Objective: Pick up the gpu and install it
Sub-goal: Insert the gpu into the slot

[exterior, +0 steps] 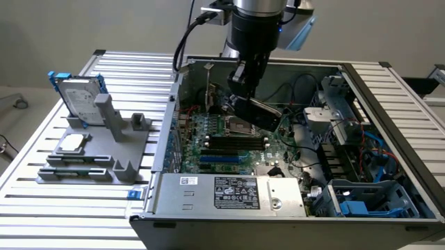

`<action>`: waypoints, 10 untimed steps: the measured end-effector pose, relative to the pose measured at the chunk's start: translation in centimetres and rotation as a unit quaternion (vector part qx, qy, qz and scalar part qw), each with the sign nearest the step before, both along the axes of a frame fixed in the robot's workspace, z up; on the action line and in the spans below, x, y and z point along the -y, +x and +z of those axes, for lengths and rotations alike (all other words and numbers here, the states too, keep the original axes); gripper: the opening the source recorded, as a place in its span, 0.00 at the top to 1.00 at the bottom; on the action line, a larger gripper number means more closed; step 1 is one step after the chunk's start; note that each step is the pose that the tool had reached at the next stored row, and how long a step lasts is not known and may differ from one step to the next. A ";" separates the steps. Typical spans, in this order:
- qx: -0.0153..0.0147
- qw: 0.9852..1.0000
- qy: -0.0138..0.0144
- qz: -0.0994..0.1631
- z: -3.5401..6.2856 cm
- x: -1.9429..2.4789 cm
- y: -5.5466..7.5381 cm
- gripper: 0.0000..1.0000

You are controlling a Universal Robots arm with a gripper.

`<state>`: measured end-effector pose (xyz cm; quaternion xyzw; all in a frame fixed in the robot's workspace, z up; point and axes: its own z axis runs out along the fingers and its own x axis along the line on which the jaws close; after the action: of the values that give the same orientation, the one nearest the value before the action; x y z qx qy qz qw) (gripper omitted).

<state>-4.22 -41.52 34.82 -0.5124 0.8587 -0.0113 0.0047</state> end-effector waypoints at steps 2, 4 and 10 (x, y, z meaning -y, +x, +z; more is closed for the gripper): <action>0.000 1.000 0.000 0.018 -0.08 0.00 0.0 0.74; 0.000 0.999 0.000 0.036 -0.16 0.00 0.0 0.74; 0.000 0.996 0.000 0.091 -0.39 0.00 0.0 0.74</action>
<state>-4.22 -41.52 34.42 -0.5886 0.8084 -0.0109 0.0057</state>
